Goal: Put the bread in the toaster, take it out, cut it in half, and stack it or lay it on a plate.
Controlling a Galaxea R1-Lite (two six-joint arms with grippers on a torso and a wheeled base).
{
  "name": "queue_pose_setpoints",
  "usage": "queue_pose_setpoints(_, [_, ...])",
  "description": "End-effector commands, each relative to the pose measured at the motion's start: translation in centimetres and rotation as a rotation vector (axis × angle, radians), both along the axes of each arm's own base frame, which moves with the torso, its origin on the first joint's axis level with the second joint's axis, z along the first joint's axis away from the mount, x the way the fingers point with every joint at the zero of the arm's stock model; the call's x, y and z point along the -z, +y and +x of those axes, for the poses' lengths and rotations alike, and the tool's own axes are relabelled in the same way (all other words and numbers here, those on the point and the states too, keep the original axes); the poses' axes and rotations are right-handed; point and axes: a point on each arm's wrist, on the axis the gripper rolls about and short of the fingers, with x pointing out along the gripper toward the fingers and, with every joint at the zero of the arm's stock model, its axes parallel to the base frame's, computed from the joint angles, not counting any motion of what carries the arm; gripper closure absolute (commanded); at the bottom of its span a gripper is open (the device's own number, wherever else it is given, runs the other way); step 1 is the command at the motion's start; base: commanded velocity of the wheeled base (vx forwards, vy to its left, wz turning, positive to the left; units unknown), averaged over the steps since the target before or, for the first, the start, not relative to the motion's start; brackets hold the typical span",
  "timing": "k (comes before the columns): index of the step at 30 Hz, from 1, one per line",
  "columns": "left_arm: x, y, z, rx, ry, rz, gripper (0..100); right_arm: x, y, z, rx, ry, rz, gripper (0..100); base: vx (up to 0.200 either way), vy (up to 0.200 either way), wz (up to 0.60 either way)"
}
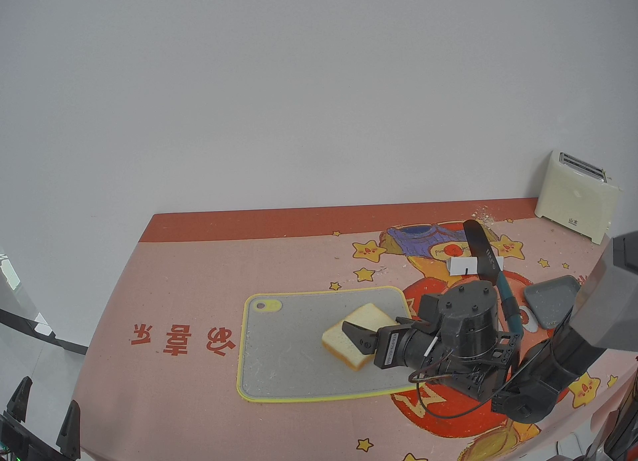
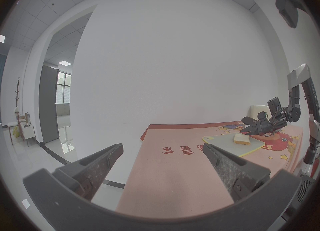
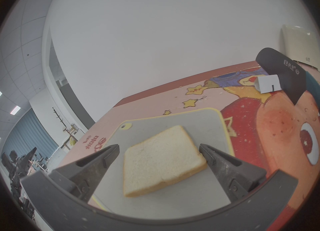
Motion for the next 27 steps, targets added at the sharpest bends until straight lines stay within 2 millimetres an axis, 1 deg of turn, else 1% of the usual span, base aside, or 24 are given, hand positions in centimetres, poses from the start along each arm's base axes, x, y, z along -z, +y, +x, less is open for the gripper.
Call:
queue_pose_setpoints(1, [0.5,0.0,0.1,-0.001,0.019,-0.001,0,-0.2,0.6,-0.3,-0.017,-0.006,0.009,0,0.000,0.000,0.00])
queue_pose_setpoints(7, [0.5,0.0,0.1,-0.001,0.019,-0.001,0,-0.5,0.4,0.3,0.005,-0.018,0.014,0,0.000,0.000,0.00])
queue_pose_setpoints(8, [0.5,0.0,0.1,-0.001,0.017,-0.001,0,-1.3,-0.7,1.2,0.047,-0.050,0.014,0,0.000,0.000,0.00])
queue_pose_setpoints(10, [0.5,0.0,0.1,-0.001,0.019,-0.001,0,-3.5,-2.0,1.9,0.072,-0.126,0.018,0,0.000,0.000,0.00])
queue_pose_setpoints(11, [0.5,0.0,0.1,-0.001,0.017,-0.001,0,-5.3,-2.8,2.2,0.083,-0.185,0.026,0,0.000,0.000,0.00])
queue_pose_setpoints(12, [0.5,0.0,0.1,-0.001,0.019,-0.001,0,-5.5,-2.9,2.2,0.086,-0.193,0.027,0,0.000,0.000,0.00])
queue_pose_setpoints(13, [0.5,0.0,0.1,-0.001,0.017,-0.001,0,-8.4,-4.7,2.5,0.126,-0.273,0.031,0,0.000,0.000,0.00])
queue_pose_setpoints(14, [0.5,0.0,0.1,-0.001,0.019,-0.001,0,-10.0,-5.7,2.1,0.145,-0.308,0.030,0,0.000,0.000,0.00])
queue_pose_setpoints(16, [0.5,0.0,0.1,-0.001,0.017,-0.001,0,-12.7,-7.9,0.5,0.175,-0.349,0.047,0,0.000,0.000,0.00])
queue_pose_setpoints(17, [0.5,0.0,0.1,-0.001,0.019,-0.001,0,-13.2,-8.7,-0.1,0.189,-0.346,0.045,0,0.000,0.000,0.00])
queue_pose_setpoints(18, [0.5,0.0,0.1,-0.001,0.017,-0.001,0,-13.0,-10.2,-1.0,0.220,-0.314,0.022,0,0.000,0.000,0.00])
queue_pose_setpoints(19, [0.5,0.0,0.1,-0.001,0.019,0.001,0,-12.2,-11.5,-1.5,0.247,-0.273,-0.012,0,0.000,0.000,0.00])
queue_pose_setpoints(20, [0.5,0.0,0.1,-0.001,0.017,0.001,0,-11.3,-12.4,-1.8,0.265,-0.237,-0.048,0,0.000,0.000,0.00])
queue_pose_setpoints(21, [0.5,0.0,0.1,-0.001,0.017,0.001,0,-9.8,-14.1,-1.8,0.319,-0.187,-0.098,0,0.000,0.000,0.00])
queue_pose_setpoints(22, [0.5,0.0,0.1,-0.001,0.017,0.001,0,-9.7,-14.2,-1.8,0.322,-0.185,-0.103,0,0.000,0.000,0.00])
queue_pose_setpoints(23, [0.5,0.0,0.1,-0.001,0.017,0.001,0,-9.0,-15.3,-2.2,0.342,-0.182,-0.147,0,0.000,0.000,0.00])
queue_pose_setpoints(27, [0.5,0.0,0.1,-0.001,0.019,-0.001,0,-8.6,-16.5,-2.1,0.376,-0.185,-0.190,0,0.000,0.000,0.00])
